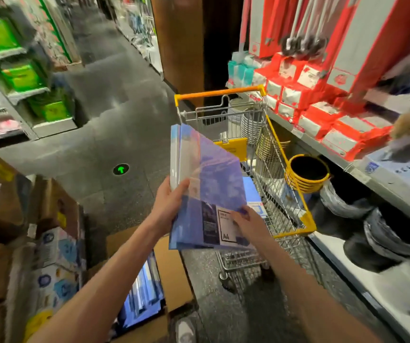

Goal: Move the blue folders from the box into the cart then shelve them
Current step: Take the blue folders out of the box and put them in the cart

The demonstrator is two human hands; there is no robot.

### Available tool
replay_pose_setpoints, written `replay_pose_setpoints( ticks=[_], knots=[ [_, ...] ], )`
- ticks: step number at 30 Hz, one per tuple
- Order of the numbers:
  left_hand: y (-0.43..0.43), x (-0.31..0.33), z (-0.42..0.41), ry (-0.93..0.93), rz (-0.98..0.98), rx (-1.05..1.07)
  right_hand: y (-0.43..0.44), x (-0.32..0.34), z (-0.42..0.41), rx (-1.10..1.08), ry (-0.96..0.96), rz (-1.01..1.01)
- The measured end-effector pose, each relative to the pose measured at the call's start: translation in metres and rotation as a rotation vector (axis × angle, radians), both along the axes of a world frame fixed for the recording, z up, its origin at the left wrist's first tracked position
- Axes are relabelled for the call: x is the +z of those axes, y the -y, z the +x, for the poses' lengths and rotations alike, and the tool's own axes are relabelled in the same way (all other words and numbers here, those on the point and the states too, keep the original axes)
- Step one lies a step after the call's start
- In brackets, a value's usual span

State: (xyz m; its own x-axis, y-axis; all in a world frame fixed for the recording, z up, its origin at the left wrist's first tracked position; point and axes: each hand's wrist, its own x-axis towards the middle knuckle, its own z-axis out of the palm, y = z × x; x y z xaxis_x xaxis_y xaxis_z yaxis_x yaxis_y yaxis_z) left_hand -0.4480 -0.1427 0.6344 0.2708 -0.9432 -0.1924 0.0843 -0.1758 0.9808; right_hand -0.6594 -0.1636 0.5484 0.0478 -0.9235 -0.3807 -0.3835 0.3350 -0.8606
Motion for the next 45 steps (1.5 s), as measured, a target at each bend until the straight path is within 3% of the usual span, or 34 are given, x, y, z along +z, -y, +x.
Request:
replay_pose_setpoints(
  ticks=[5,9,16,20,26,32,39,45],
  knots=[
    [0.049,-0.017,-0.022,-0.062,0.064,-0.077,0.028,0.002,-0.046,-0.236,0.168,0.180],
    [0.098,-0.043,-0.031,-0.045,0.098,-0.145,0.065,-0.023,-0.076,-0.282,0.110,0.303],
    [0.180,-0.090,-0.044,0.189,0.176,-0.097,0.129,-0.047,-0.078,-0.378,0.107,0.296],
    [0.221,-0.118,-0.047,0.291,0.276,-0.104,0.152,-0.072,-0.090,-0.450,0.120,0.399],
    [0.258,-0.162,-0.074,0.214,0.421,-0.111,0.171,-0.087,-0.115,-0.400,0.039,0.522],
    [0.291,-0.203,-0.100,0.291,0.444,0.009,0.209,-0.132,-0.126,-0.331,-0.142,0.560],
    [0.351,-0.266,-0.127,0.300,0.494,0.047,0.285,-0.190,-0.128,-0.303,-0.081,0.565],
    [0.408,-0.331,-0.142,0.216,0.550,0.015,0.323,-0.233,-0.142,-0.212,-0.178,0.521]
  ],
)
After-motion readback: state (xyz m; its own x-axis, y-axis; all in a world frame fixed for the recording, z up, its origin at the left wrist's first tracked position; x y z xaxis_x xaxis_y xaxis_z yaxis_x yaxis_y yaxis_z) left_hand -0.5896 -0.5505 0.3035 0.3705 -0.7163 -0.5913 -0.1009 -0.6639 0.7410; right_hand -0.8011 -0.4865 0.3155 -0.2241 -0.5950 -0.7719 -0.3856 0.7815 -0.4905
